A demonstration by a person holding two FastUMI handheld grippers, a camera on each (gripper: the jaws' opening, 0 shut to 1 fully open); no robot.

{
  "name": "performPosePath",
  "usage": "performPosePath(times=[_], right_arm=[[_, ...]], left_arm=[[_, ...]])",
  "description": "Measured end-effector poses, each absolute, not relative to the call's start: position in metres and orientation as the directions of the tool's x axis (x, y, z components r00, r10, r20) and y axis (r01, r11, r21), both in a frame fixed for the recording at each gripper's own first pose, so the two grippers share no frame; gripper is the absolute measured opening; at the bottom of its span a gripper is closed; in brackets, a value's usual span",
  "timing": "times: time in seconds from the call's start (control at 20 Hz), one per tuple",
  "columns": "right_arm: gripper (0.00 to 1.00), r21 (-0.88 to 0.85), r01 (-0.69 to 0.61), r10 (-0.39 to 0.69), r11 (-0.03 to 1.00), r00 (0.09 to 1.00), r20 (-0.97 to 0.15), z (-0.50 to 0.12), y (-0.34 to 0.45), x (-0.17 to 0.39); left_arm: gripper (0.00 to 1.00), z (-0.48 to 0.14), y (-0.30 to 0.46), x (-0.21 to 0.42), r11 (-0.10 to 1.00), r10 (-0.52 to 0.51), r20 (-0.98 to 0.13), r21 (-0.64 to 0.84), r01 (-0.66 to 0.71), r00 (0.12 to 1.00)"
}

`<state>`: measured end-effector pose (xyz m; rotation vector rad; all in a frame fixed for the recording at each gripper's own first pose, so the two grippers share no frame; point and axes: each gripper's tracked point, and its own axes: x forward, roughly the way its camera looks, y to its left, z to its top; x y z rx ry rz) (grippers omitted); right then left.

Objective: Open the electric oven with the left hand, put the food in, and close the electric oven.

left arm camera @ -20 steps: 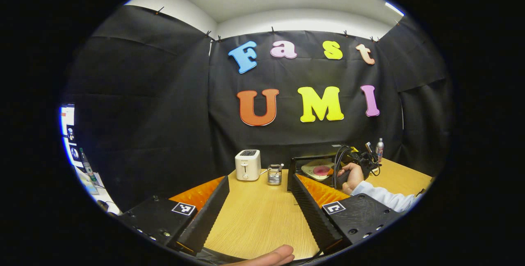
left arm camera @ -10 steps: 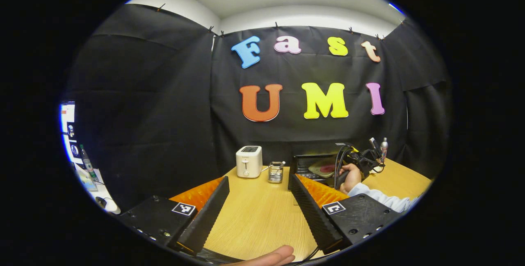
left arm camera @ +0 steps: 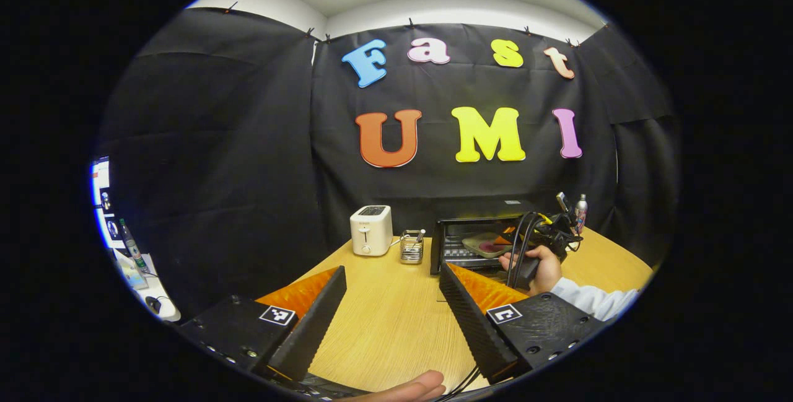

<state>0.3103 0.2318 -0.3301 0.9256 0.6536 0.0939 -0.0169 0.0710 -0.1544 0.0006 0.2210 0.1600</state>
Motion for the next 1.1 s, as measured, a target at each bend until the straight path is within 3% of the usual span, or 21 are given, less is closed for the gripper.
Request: performPosePath(times=[0.05,0.1,0.2,0.25,0.3,0.35,0.45,0.5,0.55,0.75,1.1], right_arm=[[0.65,0.755,0.159,0.359,0.636,0.805,-0.472,-0.325,0.237,0.305],[0.83,0.74,0.121,0.373,0.662,0.803,-0.466,-0.318,0.242,0.294],[1.0,0.717,0.055,0.403,0.695,0.795,-0.452,-0.305,0.245,0.275],[0.94,0.708,0.022,0.413,0.706,0.799,-0.438,-0.297,0.245,0.269],[1.0,0.688,-0.006,0.413,0.725,0.803,-0.428,-0.287,0.241,0.258],[0.95,0.665,-0.039,0.413,0.746,0.81,-0.416,-0.278,0.235,0.252],[0.94,0.612,-0.098,0.411,0.785,0.822,-0.394,-0.258,0.219,0.236],[1.0,0.588,-0.125,0.409,0.799,0.83,-0.38,-0.249,0.21,0.228],[0.95,0.562,-0.15,0.406,0.813,0.839,-0.363,-0.238,0.197,0.222],[0.95,0.465,-0.241,0.394,0.852,0.879,-0.266,-0.187,0.151,0.192],[0.94,0.292,-0.228,0.258,0.929,0.963,-0.071,-0.11,0.063,0.151]], left_arm=[[0.96,-0.155,0.066,-0.015,0.988,0.152,-0.225,0.012,-0.153,0.962],[0.96,-0.154,0.061,-0.011,0.989,0.142,-0.227,0.006,-0.145,0.963],[0.96,-0.151,0.055,-0.004,0.99,0.136,-0.225,0.001,-0.139,0.965],[0.96,-0.147,0.051,-0.002,0.991,0.133,-0.217,0.005,-0.135,0.967],[0.96,-0.146,0.049,0.002,0.991,0.134,-0.209,0.011,-0.134,0.969],[0.96,-0.145,0.048,0.007,0.991,0.134,-0.207,0.015,-0.134,0.969],[0.96,-0.148,0.045,0.017,0.99,0.137,-0.213,0.009,-0.139,0.967],[0.96,-0.149,0.042,0.021,0.991,0.131,-0.214,0.002,-0.134,0.968],[0.96,-0.151,0.04,0.027,0.991,0.13,-0.223,-0.005,-0.135,0.966],[0.96,-0.162,0.032,0.054,0.99,0.128,-0.249,-0.028,-0.139,0.96],[0.96,-0.221,-0.026,0.102,0.999,0.02,-0.347,-0.028,-0.032,0.938]])
